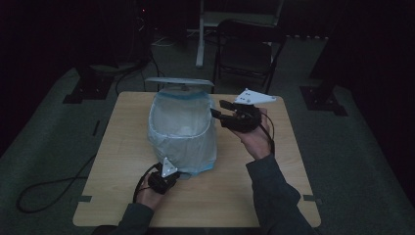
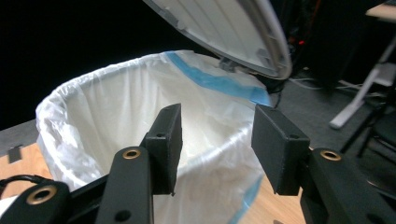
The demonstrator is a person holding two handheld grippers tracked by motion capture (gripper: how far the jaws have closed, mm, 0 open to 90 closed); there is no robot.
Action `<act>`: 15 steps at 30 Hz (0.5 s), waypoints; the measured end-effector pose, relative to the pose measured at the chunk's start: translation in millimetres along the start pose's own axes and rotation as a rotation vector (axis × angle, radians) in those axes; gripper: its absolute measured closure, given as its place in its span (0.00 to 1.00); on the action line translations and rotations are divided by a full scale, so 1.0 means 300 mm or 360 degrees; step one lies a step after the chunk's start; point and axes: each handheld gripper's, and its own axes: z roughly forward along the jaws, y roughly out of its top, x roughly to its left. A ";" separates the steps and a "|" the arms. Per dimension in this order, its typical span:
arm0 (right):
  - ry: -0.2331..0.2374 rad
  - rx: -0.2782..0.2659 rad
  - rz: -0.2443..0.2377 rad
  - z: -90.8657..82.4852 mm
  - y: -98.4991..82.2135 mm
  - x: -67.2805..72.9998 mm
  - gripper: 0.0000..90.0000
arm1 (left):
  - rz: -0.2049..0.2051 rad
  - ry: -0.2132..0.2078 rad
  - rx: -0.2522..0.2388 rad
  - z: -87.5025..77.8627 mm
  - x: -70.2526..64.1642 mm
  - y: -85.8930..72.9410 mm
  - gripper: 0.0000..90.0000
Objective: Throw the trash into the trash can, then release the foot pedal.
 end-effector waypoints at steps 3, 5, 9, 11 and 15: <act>-0.0073 -0.0006 -0.0032 -0.041 -0.030 0.007 0.56 | 0.0001 -0.0003 0.0001 0.000 0.001 0.000 1.00; -0.0118 -0.0001 -0.0042 -0.066 -0.058 0.007 0.56 | 0.0002 -0.0002 0.0000 0.000 0.001 0.000 1.00; -0.0182 0.0035 -0.0038 -0.100 -0.128 0.005 0.56 | 0.0004 -0.0002 0.0002 0.000 0.000 0.000 1.00; -0.0197 0.0047 -0.0037 -0.106 -0.146 0.005 0.55 | 0.0004 -0.0001 0.0001 0.000 0.000 0.000 1.00; -0.0243 0.0092 0.0000 -0.127 -0.228 -0.006 0.54 | 0.0005 0.0000 -0.0001 0.000 0.000 -0.001 1.00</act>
